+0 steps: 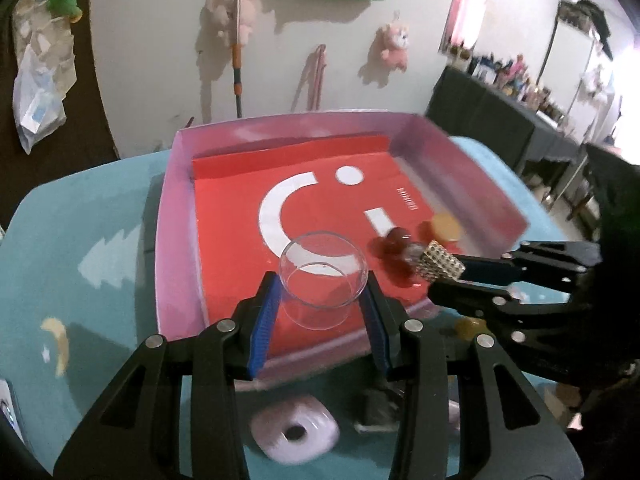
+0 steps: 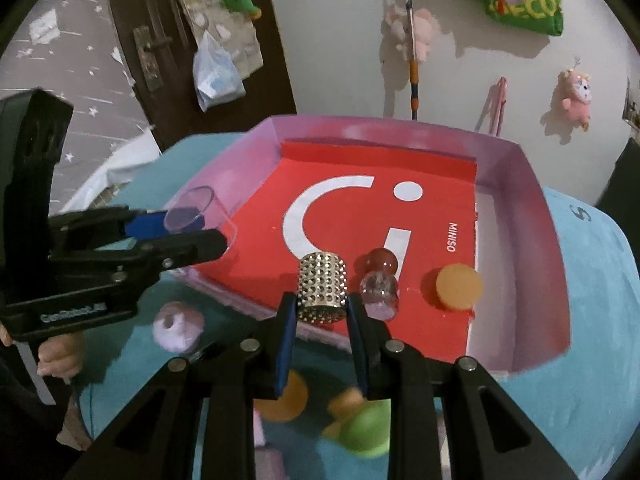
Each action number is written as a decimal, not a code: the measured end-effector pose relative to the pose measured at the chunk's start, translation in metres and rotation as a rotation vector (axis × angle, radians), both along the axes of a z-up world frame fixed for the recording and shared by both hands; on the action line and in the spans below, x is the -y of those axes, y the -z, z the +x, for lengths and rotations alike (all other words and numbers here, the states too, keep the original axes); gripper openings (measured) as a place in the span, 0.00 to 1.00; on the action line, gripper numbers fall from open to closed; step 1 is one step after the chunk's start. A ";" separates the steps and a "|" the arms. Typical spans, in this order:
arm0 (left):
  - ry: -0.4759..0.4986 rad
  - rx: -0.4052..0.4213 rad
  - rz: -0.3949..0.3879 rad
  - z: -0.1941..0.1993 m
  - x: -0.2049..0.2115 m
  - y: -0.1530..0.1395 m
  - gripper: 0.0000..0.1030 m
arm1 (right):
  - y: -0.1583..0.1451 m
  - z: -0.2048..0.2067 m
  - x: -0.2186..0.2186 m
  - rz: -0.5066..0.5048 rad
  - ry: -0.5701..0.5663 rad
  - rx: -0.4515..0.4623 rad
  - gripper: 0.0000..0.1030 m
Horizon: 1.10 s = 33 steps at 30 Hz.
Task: Organize rigid objects
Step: 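Lower the glass cup into the box with the left tool while the right tool sets the cylinder there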
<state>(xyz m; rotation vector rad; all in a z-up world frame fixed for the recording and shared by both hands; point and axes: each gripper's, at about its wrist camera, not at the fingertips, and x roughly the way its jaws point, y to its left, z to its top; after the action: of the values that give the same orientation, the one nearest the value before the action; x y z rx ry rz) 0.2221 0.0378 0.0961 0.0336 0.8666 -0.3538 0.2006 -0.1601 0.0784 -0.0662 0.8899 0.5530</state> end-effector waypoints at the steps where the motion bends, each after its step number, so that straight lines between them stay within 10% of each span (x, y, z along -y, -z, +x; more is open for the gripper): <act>1: 0.008 -0.013 0.003 0.005 0.001 0.003 0.38 | 0.002 0.003 -0.001 -0.006 -0.005 -0.009 0.26; 33: 0.091 -0.127 0.082 0.035 0.011 0.049 0.38 | 0.026 0.035 -0.043 -0.263 -0.111 -0.078 0.27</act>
<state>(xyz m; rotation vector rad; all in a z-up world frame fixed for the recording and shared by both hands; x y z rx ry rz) 0.2567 0.0266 0.0472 0.1282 1.0075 -0.4090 0.2353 -0.1169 0.0519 -0.3359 1.0364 0.5420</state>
